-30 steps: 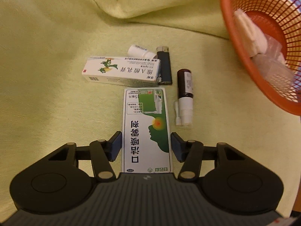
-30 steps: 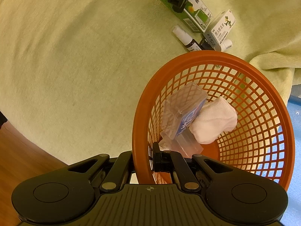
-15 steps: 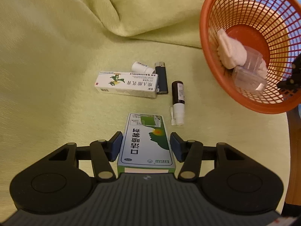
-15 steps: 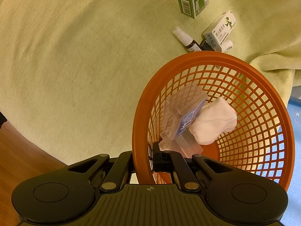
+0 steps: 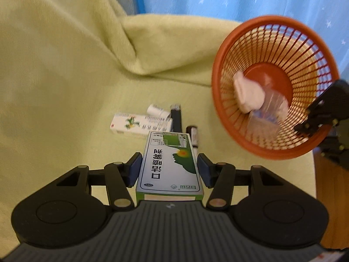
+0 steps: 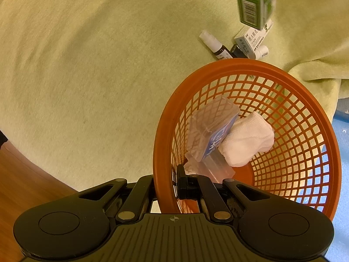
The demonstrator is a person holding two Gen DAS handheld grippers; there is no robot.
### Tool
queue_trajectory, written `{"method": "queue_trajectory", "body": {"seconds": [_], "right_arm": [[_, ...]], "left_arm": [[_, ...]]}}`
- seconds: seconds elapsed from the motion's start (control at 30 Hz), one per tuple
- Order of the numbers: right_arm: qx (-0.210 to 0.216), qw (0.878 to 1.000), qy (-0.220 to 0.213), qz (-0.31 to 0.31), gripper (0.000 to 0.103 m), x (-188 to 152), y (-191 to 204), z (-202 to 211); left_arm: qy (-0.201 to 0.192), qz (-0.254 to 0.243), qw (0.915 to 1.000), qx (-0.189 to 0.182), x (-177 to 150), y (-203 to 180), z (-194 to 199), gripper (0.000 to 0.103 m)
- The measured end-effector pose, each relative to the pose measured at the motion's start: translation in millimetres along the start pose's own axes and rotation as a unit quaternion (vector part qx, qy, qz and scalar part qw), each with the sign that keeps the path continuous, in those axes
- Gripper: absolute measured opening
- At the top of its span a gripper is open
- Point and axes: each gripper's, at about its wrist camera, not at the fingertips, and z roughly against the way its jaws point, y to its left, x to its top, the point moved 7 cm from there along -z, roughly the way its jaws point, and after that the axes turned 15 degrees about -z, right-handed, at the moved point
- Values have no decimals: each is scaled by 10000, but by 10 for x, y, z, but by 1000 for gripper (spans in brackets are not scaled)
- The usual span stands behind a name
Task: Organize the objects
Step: 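Carry the green-and-white box over the basket and release it inside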
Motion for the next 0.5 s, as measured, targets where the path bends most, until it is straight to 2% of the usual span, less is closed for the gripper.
{"method": "queue_trajectory", "body": {"seconds": [0.5], "right_arm": [[4,10000,8,-24,0,3,-9,-11]], "left_arm": [[-379,-24,9988,-294,367,-144,220,50]]}}
